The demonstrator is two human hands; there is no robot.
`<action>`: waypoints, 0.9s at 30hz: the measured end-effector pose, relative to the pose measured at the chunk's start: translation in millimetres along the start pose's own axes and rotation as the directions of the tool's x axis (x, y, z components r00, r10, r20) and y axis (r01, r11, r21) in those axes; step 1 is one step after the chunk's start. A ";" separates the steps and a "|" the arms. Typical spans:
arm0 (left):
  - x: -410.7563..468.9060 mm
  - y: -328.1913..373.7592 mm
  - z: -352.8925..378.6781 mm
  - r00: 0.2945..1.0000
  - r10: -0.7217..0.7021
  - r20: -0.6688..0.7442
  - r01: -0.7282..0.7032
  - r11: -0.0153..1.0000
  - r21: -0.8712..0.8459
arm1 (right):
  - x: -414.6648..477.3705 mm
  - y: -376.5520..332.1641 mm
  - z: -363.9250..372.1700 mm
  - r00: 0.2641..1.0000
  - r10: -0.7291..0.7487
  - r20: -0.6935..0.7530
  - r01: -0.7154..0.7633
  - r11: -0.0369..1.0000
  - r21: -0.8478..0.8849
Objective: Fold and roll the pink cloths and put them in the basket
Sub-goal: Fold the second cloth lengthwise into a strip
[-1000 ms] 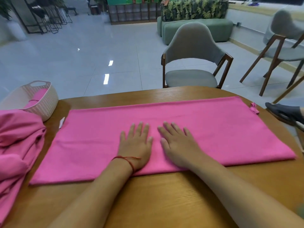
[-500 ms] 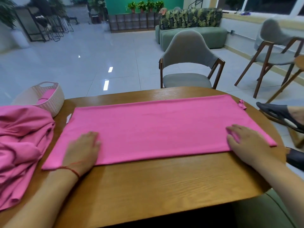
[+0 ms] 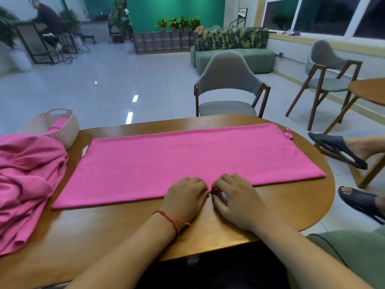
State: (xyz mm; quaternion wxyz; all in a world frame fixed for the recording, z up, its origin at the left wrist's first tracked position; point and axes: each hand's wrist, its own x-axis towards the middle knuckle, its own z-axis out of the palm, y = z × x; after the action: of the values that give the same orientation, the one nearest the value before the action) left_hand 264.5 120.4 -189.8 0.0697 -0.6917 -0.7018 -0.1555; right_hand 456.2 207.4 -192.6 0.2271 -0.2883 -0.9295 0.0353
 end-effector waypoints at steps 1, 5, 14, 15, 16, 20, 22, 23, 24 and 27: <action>-4.6 2.2 -2.2 1.000 -0.012 0.000 0.012 1.000 0.009 | -1.9 0.5 -0.4 1.000 -0.013 -0.013 0.013 1.000 -0.019; -29.8 -13.8 -7.1 0.993 -0.108 0.055 0.106 0.994 0.037 | -14.9 20.0 -6.6 0.997 0.054 -0.051 -0.059 0.993 -0.100; -128.5 -137.7 -55.4 0.871 -0.479 -0.112 0.485 0.874 0.024 | -85.8 141.9 -77.7 0.860 0.498 -0.111 -0.500 0.777 -0.382; -138.0 -151.2 -62.8 0.829 -0.548 -0.114 0.557 0.828 0.065 | -88.9 146.4 -83.8 0.834 0.539 -0.117 -0.536 0.742 -0.403; -145.3 -163.4 -70.3 0.786 -0.611 -0.094 0.619 0.777 0.116 | -90.2 146.9 -88.0 0.809 0.576 -0.120 -0.567 0.710 -0.417; -148.5 -178.9 -79.0 0.652 -0.758 -0.025 0.730 0.618 0.293 | -74.7 121.8 -80.7 0.832 0.535 -0.146 -0.544 0.735 -0.404; -128.6 -157.4 -72.0 0.702 -0.711 -0.033 0.677 0.654 0.338 | -55.1 88.1 -73.3 0.898 0.437 -0.057 -0.437 0.864 -0.249; -116.9 -139.9 -66.3 0.754 -0.656 -0.019 0.631 0.717 0.297 | -45.7 66.9 -67.5 0.932 0.361 0.035 -0.351 0.922 -0.161; -103.7 -119.5 -57.6 0.809 -0.588 0.017 0.570 0.790 0.224 | -36.8 45.3 -60.3 0.959 0.255 0.122 -0.246 0.965 -0.088; -67.7 -47.1 -35.7 0.909 -0.361 0.208 0.358 0.932 0.053 | -17.5 -11.4 -34.3 0.957 -0.004 0.291 -0.001 1.000 0.015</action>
State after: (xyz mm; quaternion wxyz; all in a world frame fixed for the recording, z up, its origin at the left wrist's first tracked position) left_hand 215.8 45.2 -183.1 -0.0311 -0.5630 -0.8214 -0.0853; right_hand 478.2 186.1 -166.7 0.0900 -0.2776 -0.9528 0.0839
